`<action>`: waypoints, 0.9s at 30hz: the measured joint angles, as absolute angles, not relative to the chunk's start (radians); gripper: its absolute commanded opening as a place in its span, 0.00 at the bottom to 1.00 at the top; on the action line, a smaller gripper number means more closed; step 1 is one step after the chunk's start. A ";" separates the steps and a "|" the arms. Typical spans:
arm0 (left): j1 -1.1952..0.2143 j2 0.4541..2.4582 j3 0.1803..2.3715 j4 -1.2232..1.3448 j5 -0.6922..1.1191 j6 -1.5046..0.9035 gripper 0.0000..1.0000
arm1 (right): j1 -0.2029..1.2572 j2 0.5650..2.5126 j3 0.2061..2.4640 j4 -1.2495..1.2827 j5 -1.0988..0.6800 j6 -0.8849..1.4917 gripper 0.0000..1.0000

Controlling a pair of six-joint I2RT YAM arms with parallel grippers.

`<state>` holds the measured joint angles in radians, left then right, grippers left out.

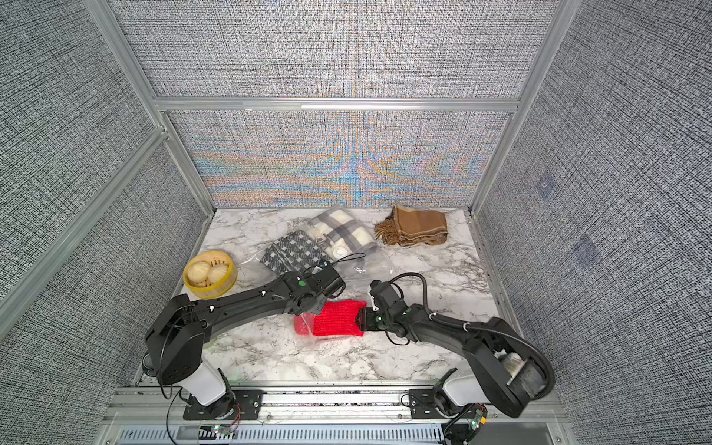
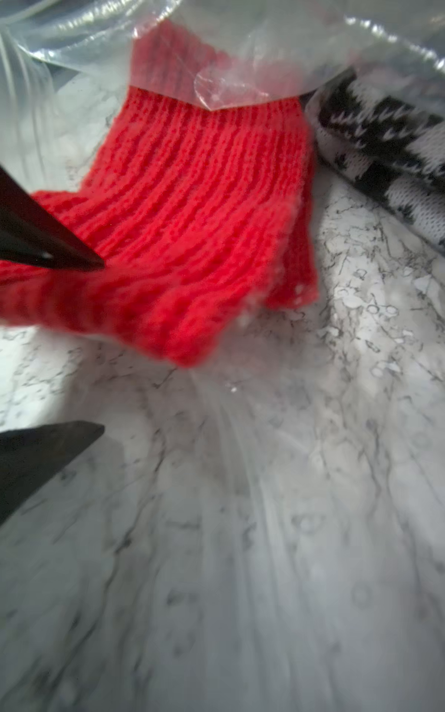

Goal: Take the scarf out of the vacuum bag
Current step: Take out the scarf from the vacuum bag.

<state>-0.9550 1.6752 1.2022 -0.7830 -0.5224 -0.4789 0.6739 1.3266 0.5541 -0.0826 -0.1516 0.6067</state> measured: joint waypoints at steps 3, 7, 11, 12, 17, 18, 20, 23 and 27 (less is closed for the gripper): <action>-0.955 1.677 1.202 -0.787 -0.523 -0.479 0.00 | 0.665 1.264 0.558 -0.127 -0.128 0.602 0.65; -0.955 1.670 1.193 -0.786 -0.524 -0.479 0.00 | 0.647 1.257 0.557 -0.106 -0.118 0.589 0.65; -0.955 1.668 1.191 -0.785 -0.524 -0.479 0.00 | 0.648 1.357 0.591 -0.052 -0.173 0.577 0.64; -0.955 1.668 1.190 -0.785 -0.524 -0.479 0.00 | 0.649 1.381 0.593 -0.031 -0.187 0.577 0.64; -0.955 1.670 1.189 -0.783 -0.522 -0.479 0.00 | 0.664 1.448 0.596 0.060 -0.245 0.585 0.39; -0.955 1.671 1.189 -0.783 -0.522 -0.479 0.00 | 0.669 1.449 0.599 0.073 -0.248 0.588 0.32; -0.955 1.671 1.187 -0.782 -0.521 -0.479 0.00 | 0.675 1.439 0.606 0.081 -0.251 0.596 0.27; -0.955 1.671 1.184 -0.781 -0.521 -0.479 0.00 | 0.675 1.406 0.610 0.074 -0.239 0.596 0.13; -0.955 1.671 1.182 -0.779 -0.520 -0.479 0.00 | 0.677 1.396 0.612 0.044 -0.226 0.595 0.29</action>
<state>-0.9550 1.6714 1.1824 -0.7792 -0.5201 -0.4789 0.6765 1.3956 0.6117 0.0444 -0.2260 0.5953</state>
